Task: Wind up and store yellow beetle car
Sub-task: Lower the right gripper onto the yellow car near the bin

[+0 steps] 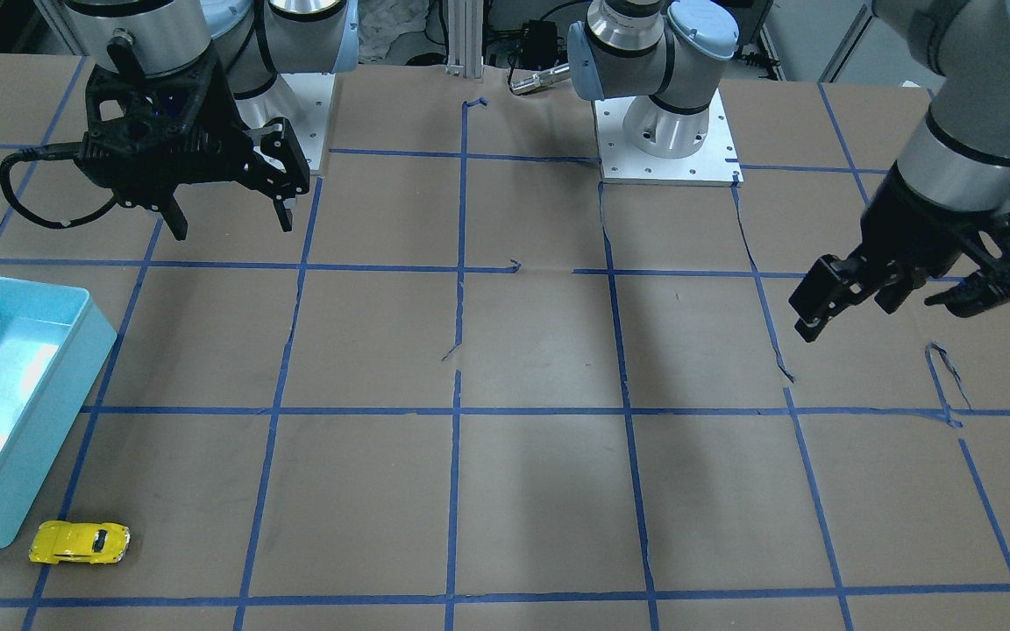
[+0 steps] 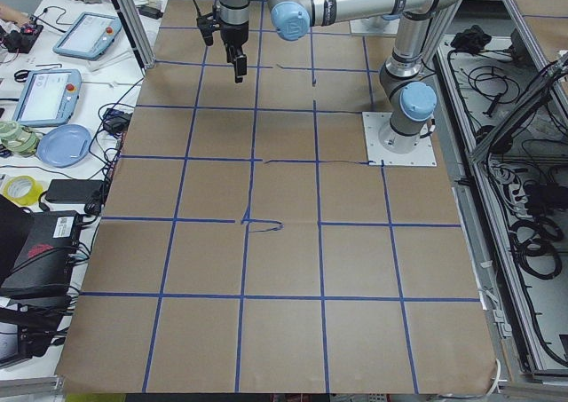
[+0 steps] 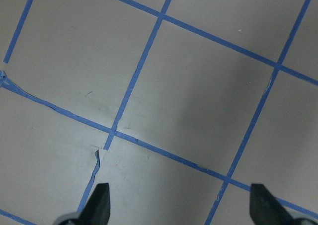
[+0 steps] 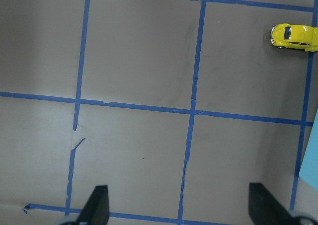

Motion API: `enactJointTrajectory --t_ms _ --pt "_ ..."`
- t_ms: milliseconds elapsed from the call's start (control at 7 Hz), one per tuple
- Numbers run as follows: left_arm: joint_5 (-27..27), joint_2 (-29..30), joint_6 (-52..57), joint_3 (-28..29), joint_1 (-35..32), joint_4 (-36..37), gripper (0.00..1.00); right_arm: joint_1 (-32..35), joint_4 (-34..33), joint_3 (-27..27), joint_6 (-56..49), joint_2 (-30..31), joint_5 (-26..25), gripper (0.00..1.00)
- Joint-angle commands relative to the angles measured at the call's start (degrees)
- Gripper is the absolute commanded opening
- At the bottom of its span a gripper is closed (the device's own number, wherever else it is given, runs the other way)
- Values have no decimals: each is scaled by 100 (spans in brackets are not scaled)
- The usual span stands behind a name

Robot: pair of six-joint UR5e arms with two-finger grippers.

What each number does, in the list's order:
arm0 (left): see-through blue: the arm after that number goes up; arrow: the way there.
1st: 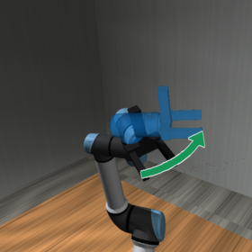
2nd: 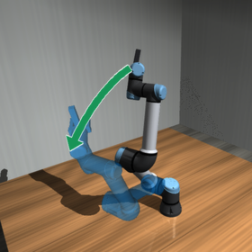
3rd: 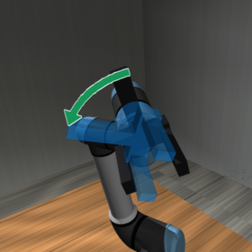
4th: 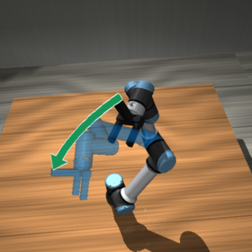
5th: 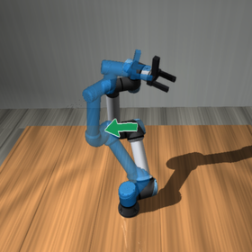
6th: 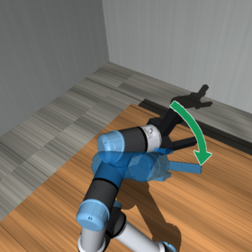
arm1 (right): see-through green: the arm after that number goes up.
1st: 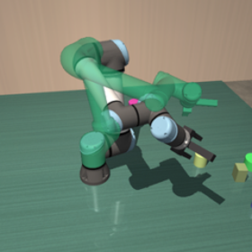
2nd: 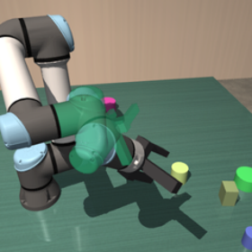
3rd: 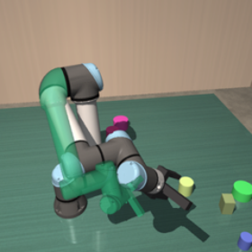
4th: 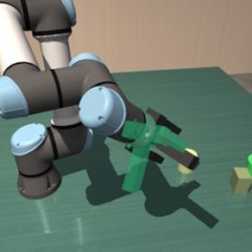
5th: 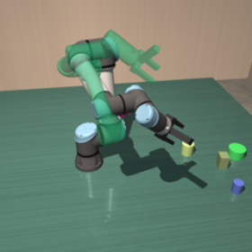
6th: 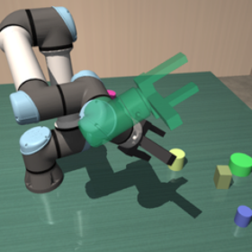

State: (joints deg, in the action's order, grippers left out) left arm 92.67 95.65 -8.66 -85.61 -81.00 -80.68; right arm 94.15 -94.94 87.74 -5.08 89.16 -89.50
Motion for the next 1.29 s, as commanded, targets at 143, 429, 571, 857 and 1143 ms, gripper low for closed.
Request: enactJointTrajectory --t_ms 143,429,571,857,1143 --pt "-447 -537 -3 -52 -679 -272 100 -483 -86 -46 -2619 -538 -50 100" --pt "-565 -678 433 -279 -767 -482 100 -914 -845 -3 -4309 -1081 -59 100" --pt "-504 -792 740 -420 -985 -562 100 -1169 -1190 -46 -5022 -1511 -67 100" --pt "-469 -872 849 -666 -1067 -580 100 -1417 -2155 -91 -6735 -2364 -407 100" --pt "-179 -890 1076 -667 -979 -571 100 -1636 -2554 -187 -8658 -2972 -393 100"
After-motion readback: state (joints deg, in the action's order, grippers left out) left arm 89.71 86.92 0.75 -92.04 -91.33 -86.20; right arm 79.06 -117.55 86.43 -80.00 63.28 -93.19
